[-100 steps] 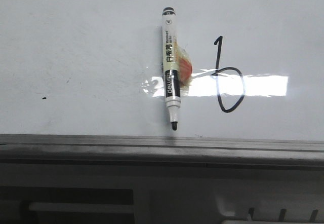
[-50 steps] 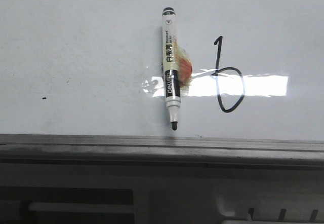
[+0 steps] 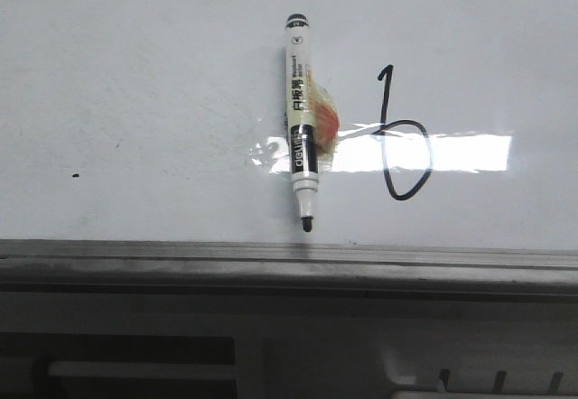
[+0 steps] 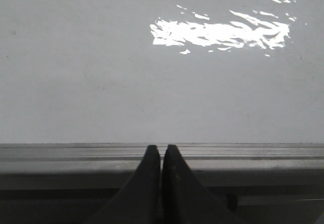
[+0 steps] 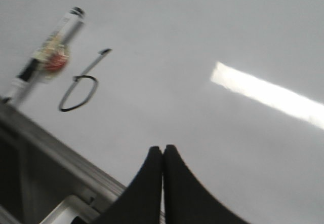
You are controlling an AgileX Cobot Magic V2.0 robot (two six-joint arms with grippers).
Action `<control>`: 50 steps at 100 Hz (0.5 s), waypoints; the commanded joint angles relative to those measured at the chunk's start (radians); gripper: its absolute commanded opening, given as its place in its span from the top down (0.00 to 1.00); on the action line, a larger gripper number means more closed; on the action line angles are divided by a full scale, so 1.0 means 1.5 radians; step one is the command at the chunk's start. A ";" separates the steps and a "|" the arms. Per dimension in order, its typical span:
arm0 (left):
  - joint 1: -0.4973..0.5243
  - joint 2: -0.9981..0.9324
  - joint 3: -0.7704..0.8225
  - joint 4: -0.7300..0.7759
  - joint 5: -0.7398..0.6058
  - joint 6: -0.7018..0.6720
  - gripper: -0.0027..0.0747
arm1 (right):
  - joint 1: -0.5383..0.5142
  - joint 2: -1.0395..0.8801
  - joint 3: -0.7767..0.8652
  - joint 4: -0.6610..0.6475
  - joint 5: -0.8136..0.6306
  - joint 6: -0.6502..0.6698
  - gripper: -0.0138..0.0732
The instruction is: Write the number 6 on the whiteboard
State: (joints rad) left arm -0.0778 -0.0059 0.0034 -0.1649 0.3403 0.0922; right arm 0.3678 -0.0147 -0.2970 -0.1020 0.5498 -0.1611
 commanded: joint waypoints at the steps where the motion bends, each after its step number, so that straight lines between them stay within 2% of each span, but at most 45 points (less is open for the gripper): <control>1: 0.002 -0.019 0.030 -0.012 -0.027 -0.007 0.99 | -0.098 0.004 0.038 -0.013 -0.132 0.049 0.91; 13: 0.002 -0.019 0.030 -0.012 -0.027 -0.007 0.99 | -0.221 0.004 0.125 -0.009 -0.253 0.049 0.91; 21: 0.002 -0.019 0.030 -0.012 -0.027 -0.007 0.99 | -0.259 0.000 0.165 -0.009 -0.278 0.049 0.91; 36: 0.002 -0.019 0.030 -0.012 -0.027 -0.007 0.99 | -0.271 -0.010 0.228 -0.009 -0.264 0.049 0.91; 40: 0.002 -0.019 0.030 -0.012 -0.027 -0.007 0.99 | -0.271 -0.010 0.224 -0.009 -0.207 0.049 0.91; 50: 0.002 -0.019 0.030 -0.012 -0.027 -0.007 0.99 | -0.271 -0.010 0.225 -0.009 -0.153 0.049 0.91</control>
State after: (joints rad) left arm -0.0778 -0.0059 0.0034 -0.1653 0.3407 0.0922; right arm -0.0330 -0.0147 0.0149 -0.1020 0.3092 -0.0904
